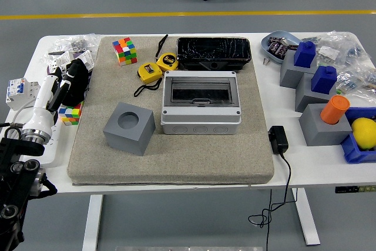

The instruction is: Fetch the battery,place it into the box,close the lid of the box

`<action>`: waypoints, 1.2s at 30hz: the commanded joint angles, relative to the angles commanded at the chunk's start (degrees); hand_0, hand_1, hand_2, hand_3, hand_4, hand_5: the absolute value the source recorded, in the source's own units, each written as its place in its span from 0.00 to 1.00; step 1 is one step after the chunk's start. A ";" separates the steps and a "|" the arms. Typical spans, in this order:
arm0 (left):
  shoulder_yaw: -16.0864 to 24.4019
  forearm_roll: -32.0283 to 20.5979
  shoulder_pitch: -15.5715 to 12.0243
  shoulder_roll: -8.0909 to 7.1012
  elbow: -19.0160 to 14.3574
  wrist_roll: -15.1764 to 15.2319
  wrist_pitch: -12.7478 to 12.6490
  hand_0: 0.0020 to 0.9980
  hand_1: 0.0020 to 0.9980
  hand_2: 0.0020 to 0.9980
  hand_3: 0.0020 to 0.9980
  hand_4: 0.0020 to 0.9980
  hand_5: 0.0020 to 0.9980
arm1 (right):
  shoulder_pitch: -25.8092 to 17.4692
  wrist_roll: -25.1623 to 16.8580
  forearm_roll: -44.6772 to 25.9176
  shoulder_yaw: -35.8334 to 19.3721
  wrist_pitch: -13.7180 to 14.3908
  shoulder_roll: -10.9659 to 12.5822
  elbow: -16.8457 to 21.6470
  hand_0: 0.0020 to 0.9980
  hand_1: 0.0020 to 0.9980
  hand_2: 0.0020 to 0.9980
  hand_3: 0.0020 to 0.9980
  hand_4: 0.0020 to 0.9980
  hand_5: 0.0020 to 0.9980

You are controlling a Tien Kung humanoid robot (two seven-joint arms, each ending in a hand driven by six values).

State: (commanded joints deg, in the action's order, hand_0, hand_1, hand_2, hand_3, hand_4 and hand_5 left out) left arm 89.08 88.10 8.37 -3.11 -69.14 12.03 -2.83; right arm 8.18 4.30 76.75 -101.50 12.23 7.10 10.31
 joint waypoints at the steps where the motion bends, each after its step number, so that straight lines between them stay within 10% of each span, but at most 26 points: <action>1: -0.23 0.02 0.08 -0.03 -0.04 -0.08 -0.11 0.83 0.82 0.79 0.78 1.00 1.00 | 0.00 0.00 1.72 -1.18 0.18 -0.07 0.00 0.90 0.81 0.75 0.72 1.00 0.98; 5: -1.67 -0.27 0.25 -0.11 0.20 -0.22 -0.23 0.83 0.82 0.79 0.78 1.00 1.00 | -0.12 -0.33 6.02 -4.40 0.81 -0.05 0.00 0.90 0.81 0.75 0.72 1.00 0.98; 6: -2.06 -0.37 0.22 -0.01 0.23 -0.15 -0.35 0.82 0.81 0.78 0.77 1.00 1.00 | -0.17 -0.62 6.85 -5.13 1.43 0.01 0.00 0.75 0.53 0.45 0.33 0.99 0.49; 11: -3.74 -0.68 0.87 0.72 0.39 -0.11 -0.64 0.82 0.81 0.78 0.77 1.00 1.00 | -0.38 -0.98 15.29 -10.14 4.89 -0.12 0.00 0.75 0.53 0.45 0.33 0.99 0.49; 12: -3.97 -0.66 1.02 0.76 0.42 -0.13 -0.67 0.81 0.81 0.78 0.76 1.00 1.00 | -0.40 -0.81 16.98 -10.88 5.36 -0.23 0.00 0.27 0.16 0.19 0.12 0.32 0.31; 17: -4.50 -0.68 1.17 0.98 0.33 -0.12 -0.89 0.81 0.81 0.78 0.76 1.00 1.00 | -0.36 0.02 22.53 -12.48 9.29 -0.53 0.00 0.27 0.16 0.19 0.12 0.32 0.31; 18: -4.55 -0.73 1.14 0.94 0.35 -0.10 -0.97 0.81 0.81 0.78 0.75 1.00 1.00 | -0.37 -0.10 22.66 -12.20 10.62 -0.53 0.00 0.05 0.02 0.09 0.04 0.31 0.00; 26: -4.67 -0.95 0.99 0.80 0.36 0.05 -1.55 0.80 0.80 0.77 0.75 1.00 1.00 | -0.10 -1.28 16.76 -3.70 20.15 -0.29 0.00 0.00 0.00 0.02 0.00 0.38 0.00; 36: -5.02 -0.31 1.24 0.79 0.31 -0.16 -1.64 0.80 0.80 0.77 0.74 1.00 1.00 | -0.20 0.95 17.59 -8.30 13.71 0.08 0.00 0.00 0.00 0.03 0.00 0.39 0.00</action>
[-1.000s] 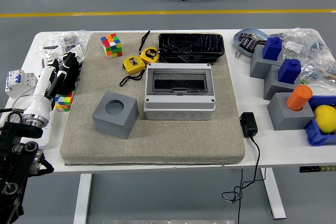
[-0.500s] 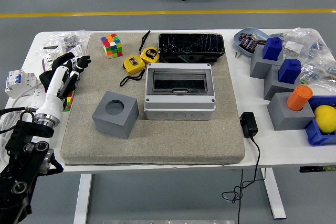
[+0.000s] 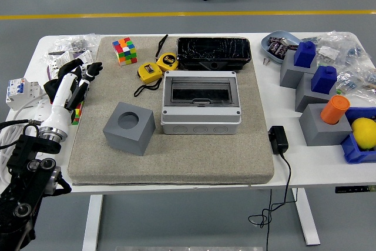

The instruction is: Fetch the battery,place it into the box,close the lid of the box

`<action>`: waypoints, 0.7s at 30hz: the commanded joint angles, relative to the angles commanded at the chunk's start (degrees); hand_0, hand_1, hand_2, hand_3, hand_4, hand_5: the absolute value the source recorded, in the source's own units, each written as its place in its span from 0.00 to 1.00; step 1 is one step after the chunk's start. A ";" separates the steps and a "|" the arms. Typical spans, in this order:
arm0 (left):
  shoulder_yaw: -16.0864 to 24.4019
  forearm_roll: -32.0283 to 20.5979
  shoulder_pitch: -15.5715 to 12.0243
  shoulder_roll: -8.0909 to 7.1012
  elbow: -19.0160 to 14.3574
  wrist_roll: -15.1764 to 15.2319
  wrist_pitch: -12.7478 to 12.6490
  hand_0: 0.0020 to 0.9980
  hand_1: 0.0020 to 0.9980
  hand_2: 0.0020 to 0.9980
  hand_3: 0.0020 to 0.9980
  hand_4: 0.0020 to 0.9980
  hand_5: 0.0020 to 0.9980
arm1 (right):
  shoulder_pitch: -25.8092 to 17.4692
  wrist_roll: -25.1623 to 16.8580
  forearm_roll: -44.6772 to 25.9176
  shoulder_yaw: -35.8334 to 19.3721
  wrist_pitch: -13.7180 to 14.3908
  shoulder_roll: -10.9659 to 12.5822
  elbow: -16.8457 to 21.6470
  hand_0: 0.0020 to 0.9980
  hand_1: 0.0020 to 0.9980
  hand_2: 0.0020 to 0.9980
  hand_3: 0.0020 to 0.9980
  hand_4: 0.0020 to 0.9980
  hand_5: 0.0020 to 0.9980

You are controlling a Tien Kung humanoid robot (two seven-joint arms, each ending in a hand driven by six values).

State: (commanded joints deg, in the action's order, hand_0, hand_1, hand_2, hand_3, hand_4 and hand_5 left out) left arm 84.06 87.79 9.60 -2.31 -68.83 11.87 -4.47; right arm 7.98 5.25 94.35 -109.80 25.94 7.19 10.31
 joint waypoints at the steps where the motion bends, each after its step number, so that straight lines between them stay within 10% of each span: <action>1: -0.02 0.12 0.01 -0.02 0.04 -0.01 -0.03 0.80 0.80 0.77 0.74 1.00 1.00 | -0.07 0.66 -1.64 -1.02 -2.61 0.21 0.00 0.00 0.03 0.16 0.13 0.69 0.42; 6: -0.36 0.13 -0.17 -0.09 0.01 -0.07 -0.03 0.80 0.80 0.77 0.74 1.00 1.00 | -0.29 2.31 -3.78 -3.53 -12.21 0.28 0.00 0.00 0.03 0.16 0.13 0.69 0.42; 7: -0.47 0.09 -0.19 -0.12 -0.03 -0.11 -0.01 0.80 0.80 0.77 0.74 1.00 1.00 | -0.34 2.43 -3.51 -4.05 -13.15 0.19 0.00 0.76 0.71 0.76 0.79 1.00 0.94; 12: -0.73 0.02 -0.17 -0.25 -0.01 -0.22 0.03 0.80 0.80 0.77 0.74 1.00 1.00 | -0.50 2.76 -0.69 -6.78 -14.03 -0.10 0.00 0.76 0.71 0.76 0.79 1.00 0.94; 13: -0.75 0.00 -0.17 -0.30 0.00 -0.22 0.03 0.80 0.80 0.77 0.74 1.00 1.00 | -0.52 2.86 -0.10 -7.37 -14.19 -0.12 0.00 1.00 0.92 0.90 0.92 1.00 1.00; 21: -1.04 -0.10 -0.11 -0.22 0.14 -0.18 0.14 0.79 0.80 0.77 0.74 1.00 1.00 | -0.72 4.43 -1.42 -12.46 -16.51 -0.19 0.00 1.00 1.00 1.00 1.00 1.00 1.00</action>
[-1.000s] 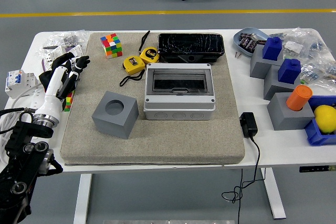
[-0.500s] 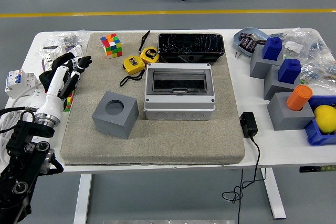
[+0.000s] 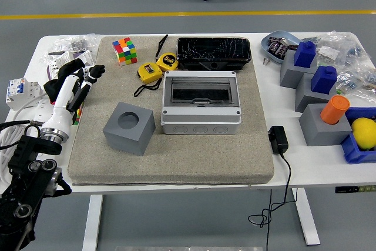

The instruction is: Fetch the battery,place it into the box,close the lid of the box

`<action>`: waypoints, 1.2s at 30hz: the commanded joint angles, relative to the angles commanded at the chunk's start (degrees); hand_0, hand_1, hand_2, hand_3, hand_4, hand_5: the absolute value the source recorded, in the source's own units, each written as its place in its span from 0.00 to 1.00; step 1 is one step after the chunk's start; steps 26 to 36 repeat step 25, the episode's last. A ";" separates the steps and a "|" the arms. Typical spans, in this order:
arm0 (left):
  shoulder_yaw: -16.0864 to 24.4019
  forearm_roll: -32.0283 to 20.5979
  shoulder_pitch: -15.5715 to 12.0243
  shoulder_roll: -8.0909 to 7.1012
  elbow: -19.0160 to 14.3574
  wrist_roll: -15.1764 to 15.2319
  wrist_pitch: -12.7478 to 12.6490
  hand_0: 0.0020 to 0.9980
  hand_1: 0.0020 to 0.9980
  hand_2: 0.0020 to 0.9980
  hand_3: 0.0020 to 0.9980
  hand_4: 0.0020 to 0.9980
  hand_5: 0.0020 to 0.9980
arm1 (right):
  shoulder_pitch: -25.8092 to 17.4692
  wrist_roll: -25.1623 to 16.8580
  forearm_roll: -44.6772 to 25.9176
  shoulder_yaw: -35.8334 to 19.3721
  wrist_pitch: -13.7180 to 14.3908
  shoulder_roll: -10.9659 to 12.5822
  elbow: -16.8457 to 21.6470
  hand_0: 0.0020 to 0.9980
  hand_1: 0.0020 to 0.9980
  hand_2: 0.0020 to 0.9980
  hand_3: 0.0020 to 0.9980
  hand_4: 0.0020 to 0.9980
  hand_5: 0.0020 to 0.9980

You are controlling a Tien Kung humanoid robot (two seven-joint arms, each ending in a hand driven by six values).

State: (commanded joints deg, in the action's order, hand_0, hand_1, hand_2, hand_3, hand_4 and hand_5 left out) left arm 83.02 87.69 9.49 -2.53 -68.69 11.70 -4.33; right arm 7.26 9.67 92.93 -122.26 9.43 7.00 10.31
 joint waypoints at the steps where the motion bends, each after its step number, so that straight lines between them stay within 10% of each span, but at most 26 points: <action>1: -0.03 -0.06 -0.05 -0.01 0.01 0.02 0.01 0.79 0.80 0.77 0.74 1.00 1.00 | -0.09 0.23 -0.55 -1.26 -0.48 -0.10 0.00 1.00 1.00 1.00 1.00 1.00 1.00; 15: 0.05 -0.64 0.02 -0.01 0.17 0.19 0.13 0.79 0.80 0.77 0.73 1.00 1.00 | -0.11 4.24 8.40 -7.25 -2.57 -0.10 0.00 1.00 1.00 1.00 1.00 1.00 1.00; 16: 0.04 -0.66 0.01 0.00 0.18 0.17 0.15 0.78 0.80 0.76 0.73 1.00 1.00 | -0.11 3.57 11.32 -7.74 -2.49 -0.11 0.00 1.00 1.00 1.00 1.00 1.00 0.45; 21: 0.14 -0.76 0.08 -0.02 0.14 0.17 0.19 0.78 0.80 0.76 0.73 1.00 1.00 | 0.01 2.61 18.39 -7.74 -1.79 -0.04 0.00 1.00 1.00 1.00 1.00 1.00 0.45; 22: 0.17 -0.74 0.13 -0.01 0.13 0.17 0.20 0.78 0.79 0.76 0.73 1.00 1.00 | 0.03 2.57 18.73 -7.74 -1.56 -0.02 0.00 1.00 1.00 1.00 1.00 0.95 0.22; 36: 0.28 -0.69 0.19 0.05 0.08 0.13 0.22 0.78 0.79 0.76 0.73 1.00 1.00 | 0.10 2.64 20.15 -7.74 -1.20 0.00 0.00 1.00 1.00 1.00 1.00 0.95 0.22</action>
